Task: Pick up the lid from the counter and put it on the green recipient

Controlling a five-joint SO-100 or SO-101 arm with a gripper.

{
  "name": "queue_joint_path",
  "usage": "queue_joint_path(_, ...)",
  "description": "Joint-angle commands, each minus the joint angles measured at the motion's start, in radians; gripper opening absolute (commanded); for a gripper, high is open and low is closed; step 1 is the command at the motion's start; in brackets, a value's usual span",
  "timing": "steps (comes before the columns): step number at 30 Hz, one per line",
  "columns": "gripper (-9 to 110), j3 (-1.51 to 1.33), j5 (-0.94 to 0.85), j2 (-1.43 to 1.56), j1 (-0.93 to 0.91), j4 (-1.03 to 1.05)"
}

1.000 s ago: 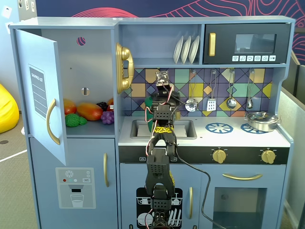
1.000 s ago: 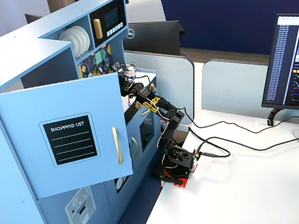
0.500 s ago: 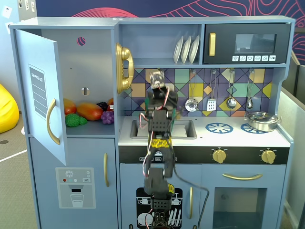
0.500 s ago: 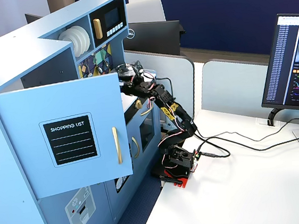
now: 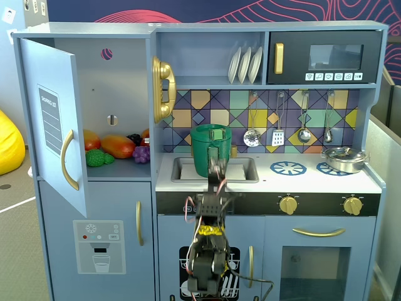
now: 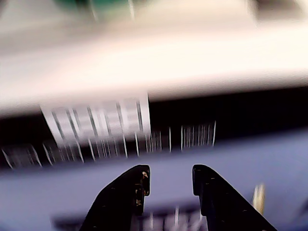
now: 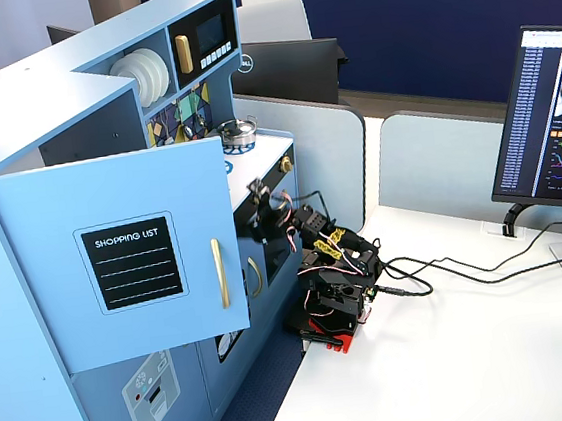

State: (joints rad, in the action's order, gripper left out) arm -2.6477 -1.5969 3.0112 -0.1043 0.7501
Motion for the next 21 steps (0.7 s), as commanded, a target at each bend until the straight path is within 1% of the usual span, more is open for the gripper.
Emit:
queue_joint_path(1, 0, -0.195, 0.040, 0.109, 0.051, 0.089)
queue_joint_path(2, 0, -0.233, 0.009, 0.130, 0.064, 0.133)
queue_joint_path(7, 0, -0.333, 0.080, 0.166, 0.092, 0.299)
queue_joint_path(10, 0, -0.348, 0.029, 0.167, 0.097, 0.479)
queue_joint_path(12, 0, -0.348, 0.060, 0.167, 0.106, 0.569)
queue_joint_path(17, 1, -0.348, 0.071, 0.167, 0.081, 0.699)
queue_joint_path(19, 1, -0.348, 0.032, 0.167, 0.081, 0.772)
queue_joint_path(21, 1, -0.348, 0.091, 0.167, 0.084, 0.782)
